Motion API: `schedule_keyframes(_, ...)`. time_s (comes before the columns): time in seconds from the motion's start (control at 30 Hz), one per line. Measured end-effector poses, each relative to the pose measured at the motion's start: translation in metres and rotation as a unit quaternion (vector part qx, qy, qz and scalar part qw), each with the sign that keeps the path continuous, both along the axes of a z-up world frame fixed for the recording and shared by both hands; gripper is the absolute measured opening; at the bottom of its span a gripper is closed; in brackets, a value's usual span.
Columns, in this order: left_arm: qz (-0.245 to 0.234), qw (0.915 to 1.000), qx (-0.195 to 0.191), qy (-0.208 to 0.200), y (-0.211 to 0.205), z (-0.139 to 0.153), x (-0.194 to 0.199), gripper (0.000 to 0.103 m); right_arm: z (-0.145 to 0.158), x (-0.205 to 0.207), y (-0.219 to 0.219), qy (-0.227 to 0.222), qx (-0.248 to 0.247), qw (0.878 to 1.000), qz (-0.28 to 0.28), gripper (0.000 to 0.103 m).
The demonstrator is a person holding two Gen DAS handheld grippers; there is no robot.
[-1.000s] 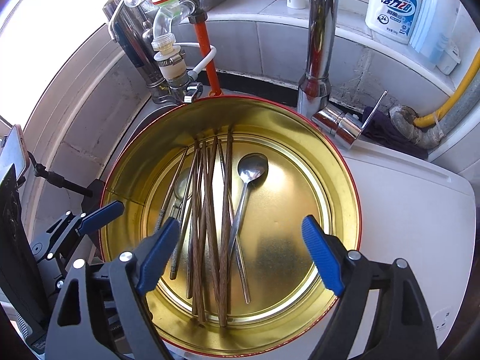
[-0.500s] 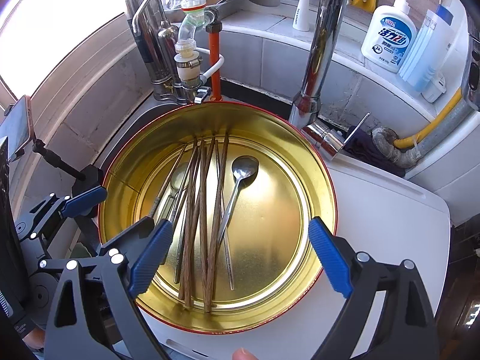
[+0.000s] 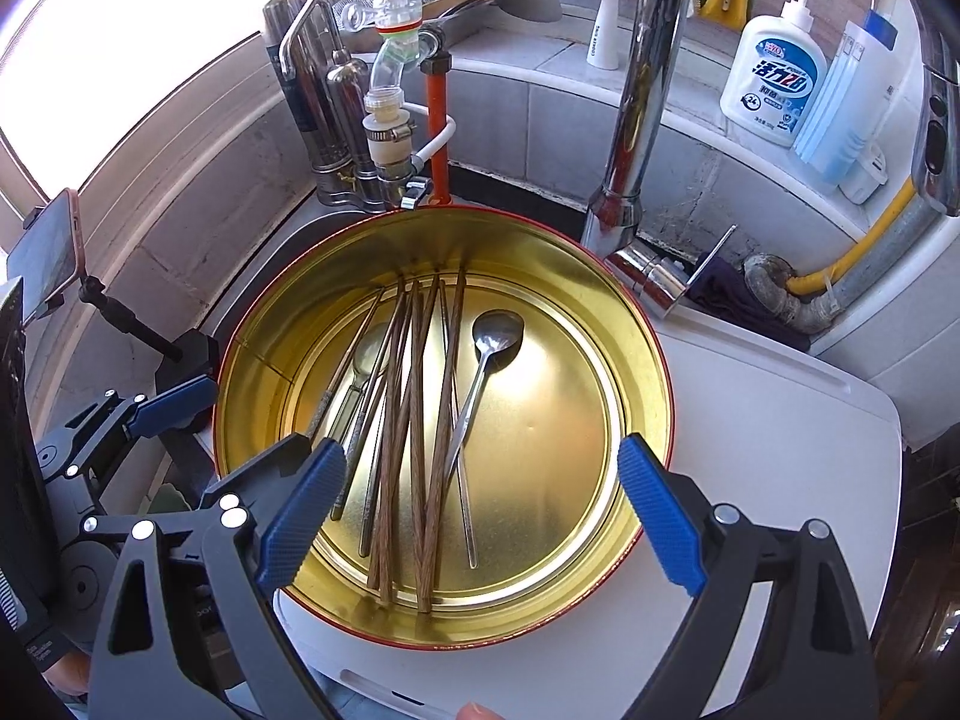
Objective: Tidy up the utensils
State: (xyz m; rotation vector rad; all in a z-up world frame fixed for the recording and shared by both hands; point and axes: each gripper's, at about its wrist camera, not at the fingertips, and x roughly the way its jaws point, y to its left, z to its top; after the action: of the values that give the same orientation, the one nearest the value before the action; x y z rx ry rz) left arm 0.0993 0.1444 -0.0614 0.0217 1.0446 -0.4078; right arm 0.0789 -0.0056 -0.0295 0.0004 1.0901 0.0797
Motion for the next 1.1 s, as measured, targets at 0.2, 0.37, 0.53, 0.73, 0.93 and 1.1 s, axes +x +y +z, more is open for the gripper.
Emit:
schedule_keyframes(0.2,0.0,1.0,-0.001,0.0,0.0002,0.0003,-0.002,0.077,0.0014,-0.0028,0.0001,-0.002,-0.001,1.0,0.0,0.093)
schedule_keyframes(0.37,0.0,1.0,-0.001,0.0,0.0006,0.0004,-0.004,0.077,0.001,-0.0032,0.0001,0.0,-0.001,1.0,-0.001,0.093)
schedule_keyframes(0.53,0.001,1.0,-0.001,0.001,0.001,0.0003,-0.0057,0.077,0.0007,-0.0027,0.0002,0.0,-0.001,1.0,0.0,0.093)
schedule_keyframes(0.73,0.0,1.0,0.0,0.002,0.0005,0.0,-0.0063,0.077,0.001,-0.0026,0.0002,0.0,-0.001,1.0,0.0,0.093)
schedule_keyframes(0.93,0.0,1.0,-0.001,0.005,-0.001,-0.0012,-0.0049,0.077,0.0015,-0.0025,0.0001,-0.001,0.0,1.0,-0.001,0.093)
schedule_keyframes(1.1,-0.002,1.0,0.002,0.003,-0.0026,-0.002,-0.0049,0.077,0.0059,-0.004,-0.0021,-0.009,0.006,1.0,-0.005,0.093)
